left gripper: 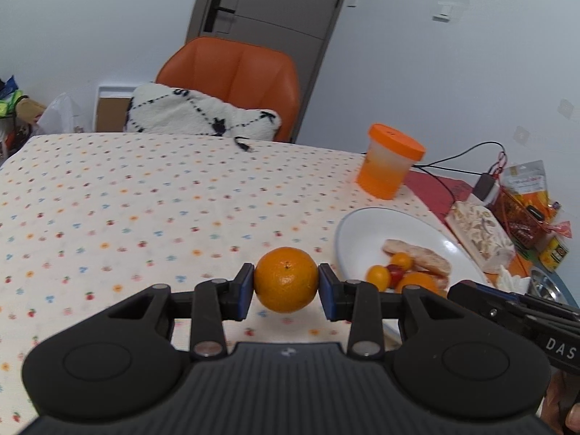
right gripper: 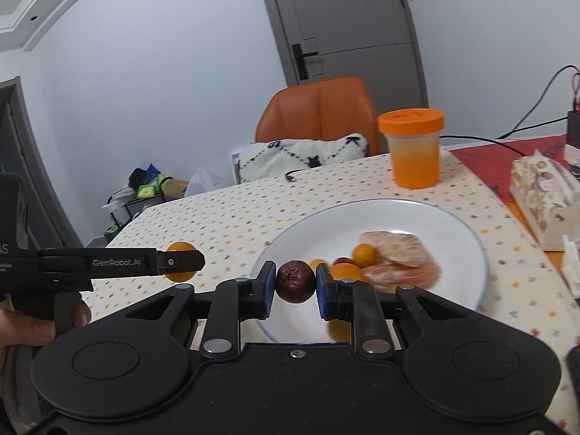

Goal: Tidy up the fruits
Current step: 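Carry the plum onto the white plate and open the right tool while the left tool releases the orange there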

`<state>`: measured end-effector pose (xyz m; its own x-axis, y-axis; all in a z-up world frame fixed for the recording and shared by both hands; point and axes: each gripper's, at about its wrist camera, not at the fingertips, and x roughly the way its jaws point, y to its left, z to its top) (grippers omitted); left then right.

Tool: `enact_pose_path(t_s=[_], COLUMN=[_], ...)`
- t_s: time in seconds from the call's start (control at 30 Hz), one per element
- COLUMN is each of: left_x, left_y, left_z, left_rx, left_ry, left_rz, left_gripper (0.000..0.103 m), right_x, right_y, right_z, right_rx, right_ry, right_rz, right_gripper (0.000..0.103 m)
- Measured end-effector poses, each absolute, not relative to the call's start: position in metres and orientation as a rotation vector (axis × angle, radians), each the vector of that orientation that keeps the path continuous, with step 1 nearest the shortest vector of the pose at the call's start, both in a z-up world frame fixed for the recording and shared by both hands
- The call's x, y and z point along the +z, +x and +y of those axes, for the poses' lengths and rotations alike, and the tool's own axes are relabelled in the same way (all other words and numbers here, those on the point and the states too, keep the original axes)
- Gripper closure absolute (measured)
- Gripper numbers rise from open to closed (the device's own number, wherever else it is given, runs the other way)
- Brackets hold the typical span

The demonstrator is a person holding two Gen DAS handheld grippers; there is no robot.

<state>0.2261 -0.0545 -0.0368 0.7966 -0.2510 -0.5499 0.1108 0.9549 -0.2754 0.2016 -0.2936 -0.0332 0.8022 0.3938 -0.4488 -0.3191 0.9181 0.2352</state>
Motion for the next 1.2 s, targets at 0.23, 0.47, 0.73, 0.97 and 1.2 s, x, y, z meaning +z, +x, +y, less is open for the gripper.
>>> enact_pose_path(t_s=[0.23,0.47,0.73,0.97,1.2], left_x=[-0.033,-0.029,-0.025,-0.019,-0.017], left_y=[0.227,0.229,0.230,0.228,0.218], left_z=[-0.076,-0.099,-0.117,-0.113,-0.100], left_rx=[-0.242,-0.286,-0.313,-0.295,-0.248], left_ry=[-0.220,-0.195,-0.175,-0.193,-0.181], left_rz=[0.615,0.607,0.602,0.589,0.580], left_gripper=[0.067,0.067,0.067,0.053,0.023], right_x=[-0.034,-0.039,-0.039,-0.037,-0.036], right_y=[0.199,0.198,0.194,0.191,0.188], right_z=[-0.317,-0.338,-0.347,-0.348,-0.343], right_rx=[0.329,0.287,0.282,0.288,0.302], right_ry=[0.174,0.217,0.233,0.235,0.233], right_rz=[0.501,0.504,0.493,0.484,0.487], right_gripper=[0.081,0.066,0.064,0.063,0.056])
